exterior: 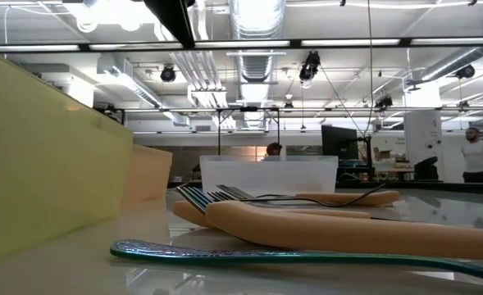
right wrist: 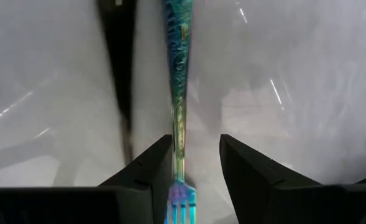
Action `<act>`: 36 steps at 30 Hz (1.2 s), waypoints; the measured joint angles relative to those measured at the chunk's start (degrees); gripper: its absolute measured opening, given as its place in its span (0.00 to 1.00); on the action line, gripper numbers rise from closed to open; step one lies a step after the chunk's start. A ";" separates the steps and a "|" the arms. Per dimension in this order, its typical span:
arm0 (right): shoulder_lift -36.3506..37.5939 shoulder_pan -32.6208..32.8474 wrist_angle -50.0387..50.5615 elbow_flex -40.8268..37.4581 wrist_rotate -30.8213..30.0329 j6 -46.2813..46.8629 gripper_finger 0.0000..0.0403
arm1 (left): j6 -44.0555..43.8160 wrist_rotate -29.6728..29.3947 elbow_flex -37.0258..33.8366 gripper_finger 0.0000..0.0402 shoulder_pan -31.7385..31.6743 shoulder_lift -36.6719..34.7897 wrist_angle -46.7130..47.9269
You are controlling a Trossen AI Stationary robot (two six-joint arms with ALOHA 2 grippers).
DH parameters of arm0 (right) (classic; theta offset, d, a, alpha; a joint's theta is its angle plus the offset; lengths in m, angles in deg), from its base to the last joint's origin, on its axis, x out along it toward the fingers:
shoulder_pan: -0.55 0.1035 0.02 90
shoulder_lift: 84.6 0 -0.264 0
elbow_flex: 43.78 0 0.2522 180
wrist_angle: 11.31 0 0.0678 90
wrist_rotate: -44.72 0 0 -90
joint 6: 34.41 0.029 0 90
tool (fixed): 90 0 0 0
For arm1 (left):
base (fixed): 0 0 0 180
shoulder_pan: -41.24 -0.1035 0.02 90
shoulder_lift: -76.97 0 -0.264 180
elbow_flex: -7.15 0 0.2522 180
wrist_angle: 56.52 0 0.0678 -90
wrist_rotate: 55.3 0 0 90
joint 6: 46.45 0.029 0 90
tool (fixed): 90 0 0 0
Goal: Sort silverware by color (type)
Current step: Put the blue fork into the orange bin
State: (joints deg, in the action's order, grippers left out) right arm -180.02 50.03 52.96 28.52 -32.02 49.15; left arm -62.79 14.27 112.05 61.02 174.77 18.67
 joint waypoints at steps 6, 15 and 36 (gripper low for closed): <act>0.04 0.00 -0.43 -1.57 0.12 1.34 0.31 | 0.02 -0.02 -0.02 0.39 0.00 0.00 -0.06; 0.07 0.02 -1.02 -1.98 -1.89 1.30 0.15 | 0.22 -3.59 -0.07 0.39 0.04 0.02 -3.84; 8.99 -2.12 9.46 1.62 -32.35 1.35 0.03 | 11.24 -10.71 -9.61 0.39 0.73 0.07 -28.50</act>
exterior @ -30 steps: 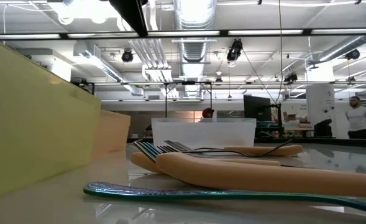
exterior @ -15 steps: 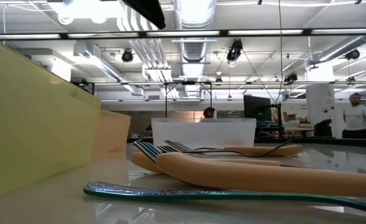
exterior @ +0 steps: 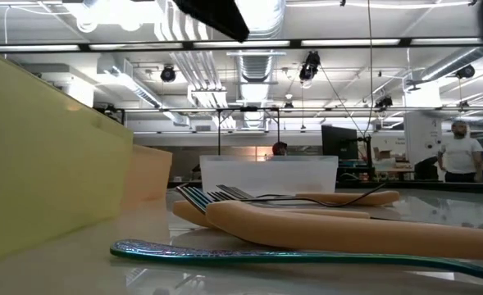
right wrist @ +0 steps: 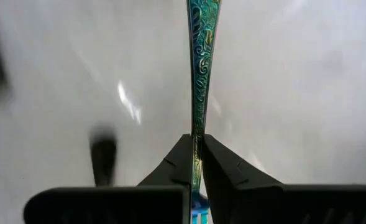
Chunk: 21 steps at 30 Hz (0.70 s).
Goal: Sort silverware by color (type)
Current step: Put the blue fork into the orange bin
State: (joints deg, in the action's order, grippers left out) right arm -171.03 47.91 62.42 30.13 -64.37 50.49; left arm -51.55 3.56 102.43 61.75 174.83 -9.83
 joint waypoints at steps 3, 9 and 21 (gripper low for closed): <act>3.32 -0.97 -0.31 0.37 -12.54 -1.85 0.03 | 1.12 0.16 -6.26 0.39 0.00 0.03 -12.53; 6.49 -3.44 -0.92 0.41 -32.99 -7.55 0.03 | 4.13 0.20 -14.83 0.39 0.00 0.07 -44.77; 3.67 -7.84 -15.09 0.45 -57.57 -31.37 0.03 | 8.71 -10.17 -19.56 0.39 -0.60 0.05 -70.95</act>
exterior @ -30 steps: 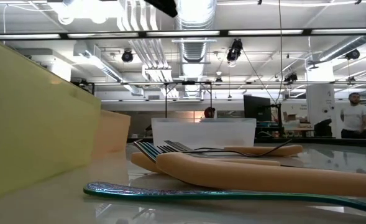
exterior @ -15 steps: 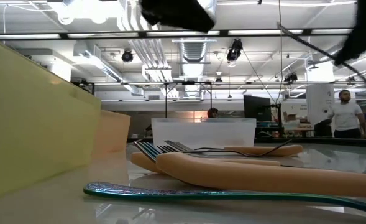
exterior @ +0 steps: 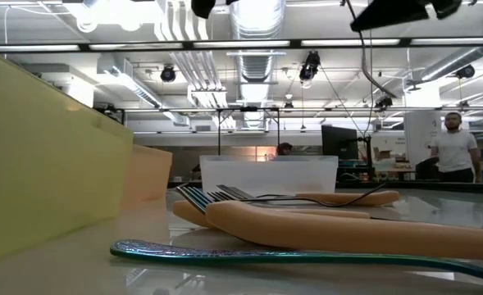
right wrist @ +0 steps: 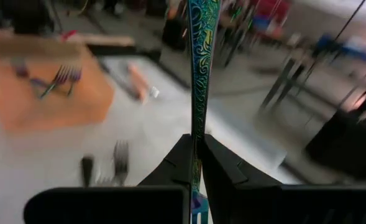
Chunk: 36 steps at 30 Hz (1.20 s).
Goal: Sort silverware by color (type)
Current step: Put the blue fork into the orange bin
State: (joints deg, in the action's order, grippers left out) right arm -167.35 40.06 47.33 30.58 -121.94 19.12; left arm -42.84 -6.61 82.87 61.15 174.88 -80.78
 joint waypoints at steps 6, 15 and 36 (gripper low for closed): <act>-0.73 -2.22 -11.38 0.00 -7.09 -16.86 0.03 | 2.54 -0.31 0.00 0.39 -0.32 0.13 -4.37; -0.75 -6.01 -21.63 0.02 -7.53 -29.49 0.03 | 5.05 1.43 0.00 0.39 -0.48 0.30 -9.76; -0.79 -6.93 -38.35 0.04 -6.94 -47.15 0.03 | 4.71 6.39 0.26 0.39 -2.68 0.30 -16.97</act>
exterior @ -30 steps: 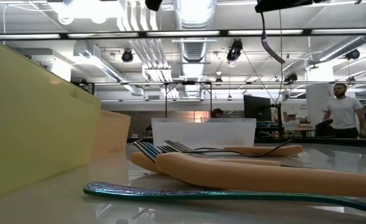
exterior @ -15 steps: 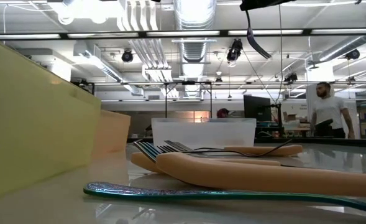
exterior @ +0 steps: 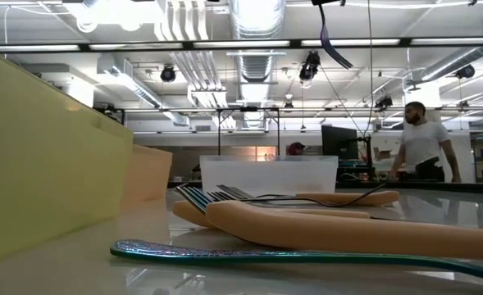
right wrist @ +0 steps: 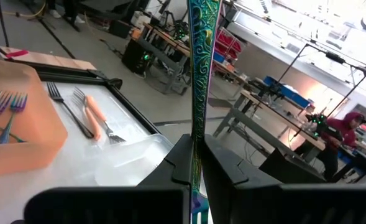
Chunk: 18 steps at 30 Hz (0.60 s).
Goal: Sort silverware by color (type)
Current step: Put the blue fork into the orange bin
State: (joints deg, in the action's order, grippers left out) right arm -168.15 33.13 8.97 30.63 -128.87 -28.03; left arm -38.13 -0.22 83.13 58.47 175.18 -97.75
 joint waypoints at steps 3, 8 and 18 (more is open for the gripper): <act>0.00 -0.10 -0.02 0.00 0.01 -0.01 0.03 | -0.02 0.08 0.37 0.39 -0.08 0.00 -0.23; 0.02 -1.13 -0.12 0.00 2.48 -1.04 0.03 | -0.44 2.80 2.45 0.38 -0.44 0.95 0.10; 0.37 -1.62 -1.51 0.00 1.89 -4.08 0.03 | -0.42 0.94 5.40 0.24 -0.77 2.29 5.09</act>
State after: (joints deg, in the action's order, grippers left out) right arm -167.77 31.51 7.47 30.63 -126.98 -32.11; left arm -38.55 0.72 88.53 57.71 177.47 -92.67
